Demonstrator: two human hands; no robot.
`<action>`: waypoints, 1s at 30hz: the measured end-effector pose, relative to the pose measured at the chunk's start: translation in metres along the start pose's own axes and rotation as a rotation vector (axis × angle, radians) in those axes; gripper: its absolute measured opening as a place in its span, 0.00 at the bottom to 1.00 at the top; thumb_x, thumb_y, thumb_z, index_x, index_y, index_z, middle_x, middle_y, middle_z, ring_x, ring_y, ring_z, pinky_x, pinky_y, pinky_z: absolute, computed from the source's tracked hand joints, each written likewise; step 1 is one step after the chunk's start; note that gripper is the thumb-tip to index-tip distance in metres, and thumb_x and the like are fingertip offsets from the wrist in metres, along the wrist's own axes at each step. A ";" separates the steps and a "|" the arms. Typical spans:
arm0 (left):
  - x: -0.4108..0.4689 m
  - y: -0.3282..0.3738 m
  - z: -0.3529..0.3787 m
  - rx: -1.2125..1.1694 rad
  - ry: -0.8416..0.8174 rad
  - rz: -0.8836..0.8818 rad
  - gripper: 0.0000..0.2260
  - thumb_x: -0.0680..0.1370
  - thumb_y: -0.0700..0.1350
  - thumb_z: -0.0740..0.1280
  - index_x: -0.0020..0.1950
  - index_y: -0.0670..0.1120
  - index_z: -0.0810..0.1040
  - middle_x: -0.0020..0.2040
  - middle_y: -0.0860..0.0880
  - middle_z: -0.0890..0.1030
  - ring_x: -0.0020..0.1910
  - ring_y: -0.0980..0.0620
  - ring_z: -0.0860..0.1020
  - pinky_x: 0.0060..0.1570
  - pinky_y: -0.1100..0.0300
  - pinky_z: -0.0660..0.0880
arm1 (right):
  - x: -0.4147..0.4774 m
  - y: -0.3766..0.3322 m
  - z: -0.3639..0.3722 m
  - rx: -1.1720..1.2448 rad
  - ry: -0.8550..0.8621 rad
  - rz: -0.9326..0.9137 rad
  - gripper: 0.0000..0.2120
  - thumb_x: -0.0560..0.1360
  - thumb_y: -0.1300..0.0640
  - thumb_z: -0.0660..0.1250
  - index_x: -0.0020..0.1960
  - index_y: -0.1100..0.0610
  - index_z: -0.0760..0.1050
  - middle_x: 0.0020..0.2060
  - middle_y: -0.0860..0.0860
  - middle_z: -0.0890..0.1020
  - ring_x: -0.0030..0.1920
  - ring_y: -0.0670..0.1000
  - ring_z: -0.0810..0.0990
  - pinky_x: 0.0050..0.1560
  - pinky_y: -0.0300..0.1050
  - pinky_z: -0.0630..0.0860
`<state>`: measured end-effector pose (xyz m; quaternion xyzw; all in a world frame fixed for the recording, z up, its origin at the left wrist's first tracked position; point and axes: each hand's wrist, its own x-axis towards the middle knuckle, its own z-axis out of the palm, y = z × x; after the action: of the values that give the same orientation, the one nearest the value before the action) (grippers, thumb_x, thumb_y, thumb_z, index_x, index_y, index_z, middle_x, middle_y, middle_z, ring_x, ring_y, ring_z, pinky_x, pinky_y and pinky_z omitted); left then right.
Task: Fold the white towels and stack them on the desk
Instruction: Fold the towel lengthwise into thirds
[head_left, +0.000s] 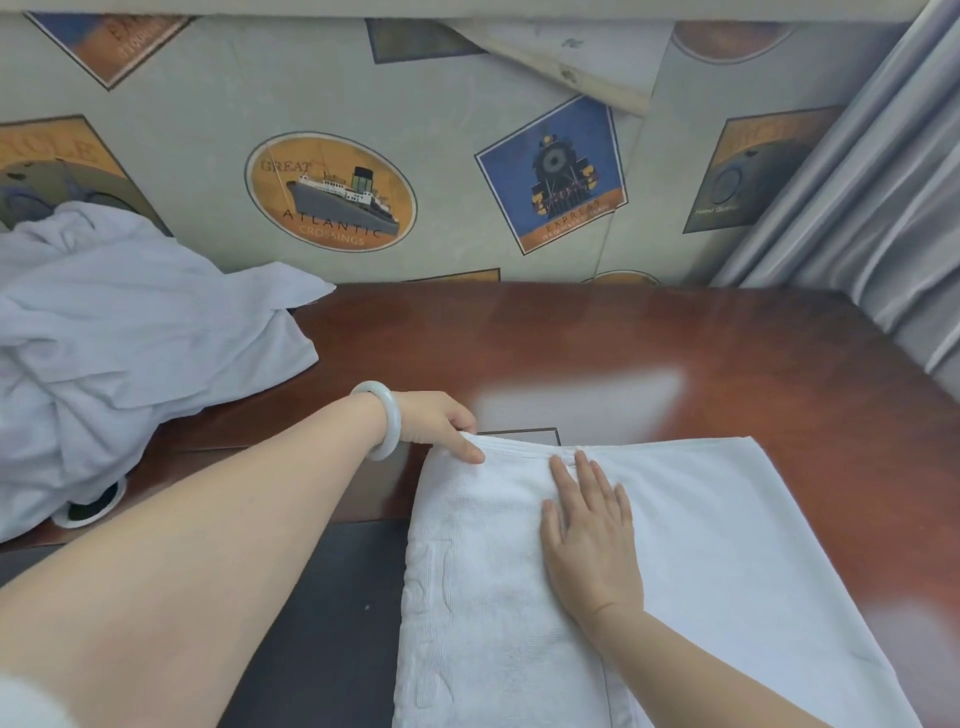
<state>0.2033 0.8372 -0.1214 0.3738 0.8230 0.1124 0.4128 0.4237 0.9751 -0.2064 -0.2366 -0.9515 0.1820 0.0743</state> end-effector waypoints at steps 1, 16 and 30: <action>-0.001 -0.003 -0.001 -0.068 -0.036 0.027 0.15 0.72 0.61 0.71 0.37 0.52 0.75 0.37 0.54 0.72 0.40 0.52 0.68 0.45 0.56 0.63 | 0.000 0.000 0.001 -0.003 0.009 0.001 0.32 0.76 0.42 0.39 0.79 0.45 0.57 0.79 0.48 0.55 0.79 0.47 0.51 0.77 0.47 0.39; -0.007 -0.006 0.077 0.001 0.947 -0.134 0.05 0.80 0.50 0.64 0.51 0.51 0.79 0.51 0.51 0.73 0.55 0.46 0.68 0.54 0.53 0.64 | 0.003 0.002 0.009 -0.055 0.006 -0.022 0.28 0.79 0.47 0.45 0.78 0.47 0.61 0.77 0.49 0.61 0.77 0.49 0.57 0.76 0.48 0.44; -0.012 0.024 0.150 0.299 0.750 -0.115 0.27 0.82 0.57 0.47 0.80 0.49 0.57 0.79 0.48 0.60 0.79 0.49 0.54 0.75 0.52 0.42 | -0.001 0.000 -0.010 0.437 0.108 0.150 0.33 0.77 0.51 0.66 0.78 0.52 0.56 0.76 0.46 0.61 0.76 0.46 0.57 0.76 0.42 0.51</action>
<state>0.3346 0.8271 -0.1972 0.3162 0.9432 0.0968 0.0305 0.4272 0.9779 -0.1979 -0.2942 -0.8640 0.3757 0.1606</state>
